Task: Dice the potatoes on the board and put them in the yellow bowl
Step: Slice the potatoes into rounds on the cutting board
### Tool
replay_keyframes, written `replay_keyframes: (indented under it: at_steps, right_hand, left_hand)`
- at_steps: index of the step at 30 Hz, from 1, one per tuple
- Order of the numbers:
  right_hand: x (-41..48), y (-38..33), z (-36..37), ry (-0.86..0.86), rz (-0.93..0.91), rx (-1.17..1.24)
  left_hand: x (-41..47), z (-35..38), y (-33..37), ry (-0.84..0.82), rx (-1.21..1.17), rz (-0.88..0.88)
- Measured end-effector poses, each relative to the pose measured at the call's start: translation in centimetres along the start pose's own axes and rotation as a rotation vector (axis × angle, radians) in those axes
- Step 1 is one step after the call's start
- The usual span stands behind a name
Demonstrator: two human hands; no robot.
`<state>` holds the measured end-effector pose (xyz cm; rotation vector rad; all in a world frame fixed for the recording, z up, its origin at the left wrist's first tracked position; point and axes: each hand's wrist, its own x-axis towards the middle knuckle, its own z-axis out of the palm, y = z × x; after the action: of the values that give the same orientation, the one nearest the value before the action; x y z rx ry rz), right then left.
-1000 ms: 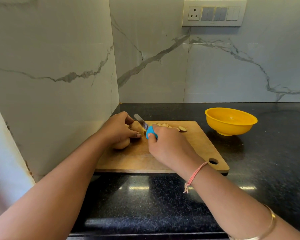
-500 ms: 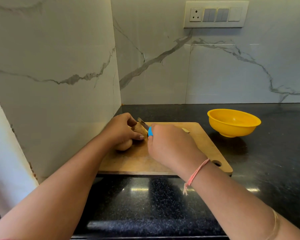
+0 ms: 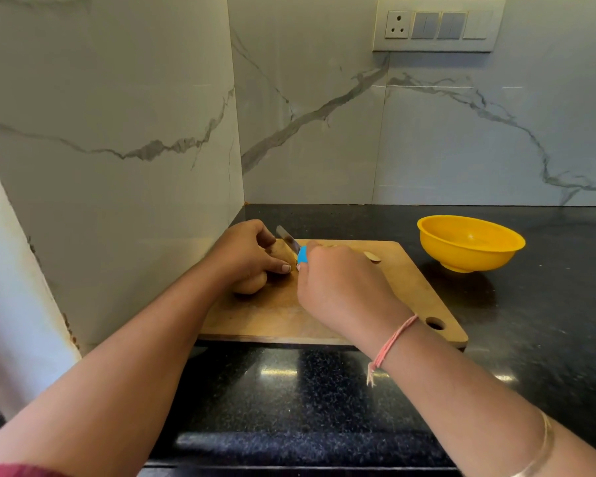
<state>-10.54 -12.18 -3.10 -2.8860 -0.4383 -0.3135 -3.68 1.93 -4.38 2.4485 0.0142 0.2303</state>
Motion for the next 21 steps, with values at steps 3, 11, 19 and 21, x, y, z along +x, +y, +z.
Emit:
replay_keyframes:
  at_steps: [3,11,19,21]
  right_hand:
    - [-0.1,0.0,0.5,-0.006,-0.014,-0.035]
    - [0.0,-0.5,0.2,-0.047,-0.013,-0.038]
    - [1.3,-1.0,-4.1,-0.182,0.010,0.079]
    - [2.2,-1.2,-5.2,-0.217,-0.005,0.041]
  left_hand:
    - [0.0,0.0,-0.1,-0.003,-0.001,0.000]
    - [0.0,0.0,0.0,0.005,-0.006,-0.012]
    - [0.0,-0.2,0.1,0.004,0.031,0.012]
    - [-0.1,-0.2,0.1,0.002,0.042,0.026]
